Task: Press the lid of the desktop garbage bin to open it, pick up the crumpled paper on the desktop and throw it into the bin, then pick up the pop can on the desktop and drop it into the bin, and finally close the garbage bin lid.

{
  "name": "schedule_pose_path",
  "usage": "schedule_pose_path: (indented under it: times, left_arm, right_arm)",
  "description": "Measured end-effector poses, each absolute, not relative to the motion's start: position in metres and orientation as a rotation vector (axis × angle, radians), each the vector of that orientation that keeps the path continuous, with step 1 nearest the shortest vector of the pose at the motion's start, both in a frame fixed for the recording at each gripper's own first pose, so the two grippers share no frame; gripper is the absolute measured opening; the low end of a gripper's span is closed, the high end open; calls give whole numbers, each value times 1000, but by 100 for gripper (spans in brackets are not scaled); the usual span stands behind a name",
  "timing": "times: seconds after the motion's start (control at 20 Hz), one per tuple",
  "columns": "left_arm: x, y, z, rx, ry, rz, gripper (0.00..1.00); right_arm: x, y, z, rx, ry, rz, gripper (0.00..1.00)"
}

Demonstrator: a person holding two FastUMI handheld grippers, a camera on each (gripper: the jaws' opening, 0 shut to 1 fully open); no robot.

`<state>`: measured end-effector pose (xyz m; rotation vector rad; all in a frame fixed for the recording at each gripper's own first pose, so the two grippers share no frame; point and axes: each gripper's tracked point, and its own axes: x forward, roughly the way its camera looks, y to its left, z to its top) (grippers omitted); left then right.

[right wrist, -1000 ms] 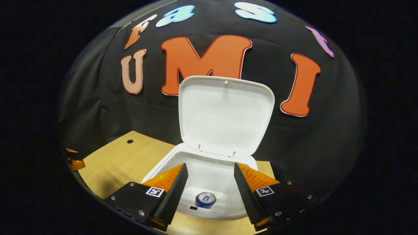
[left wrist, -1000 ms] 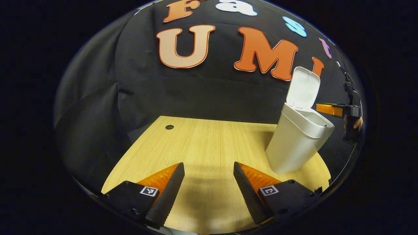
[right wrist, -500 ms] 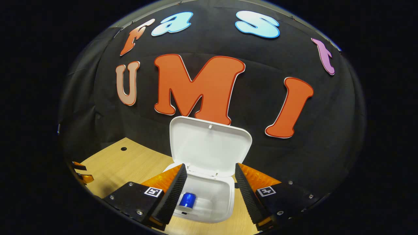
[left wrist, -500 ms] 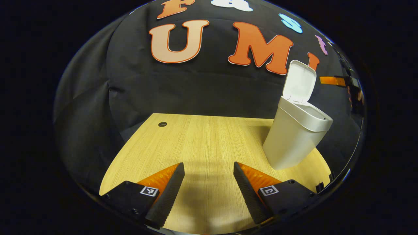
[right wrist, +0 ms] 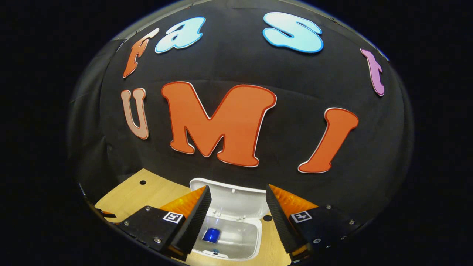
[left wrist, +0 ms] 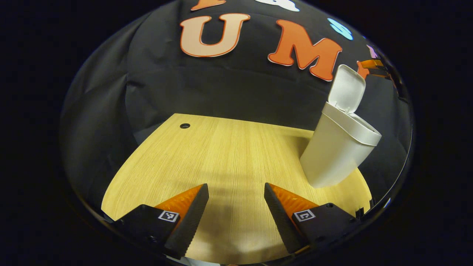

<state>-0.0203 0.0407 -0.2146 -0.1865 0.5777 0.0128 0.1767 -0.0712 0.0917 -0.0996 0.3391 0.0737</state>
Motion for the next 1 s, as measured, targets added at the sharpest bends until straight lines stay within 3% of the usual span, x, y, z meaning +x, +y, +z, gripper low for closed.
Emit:
schedule_pose_path:
  times: [0.65, 1.0]
  left_arm:
    - [-52, 65, -252, -230, 628, 122, 97]
    - [-48, 63, -247, -209, 631, 119, 97]
  right_arm:
    - [244, -72, 48, 39, 532, 26, 90]
    - [220, -62, 29, 2, 613, 76, 87]
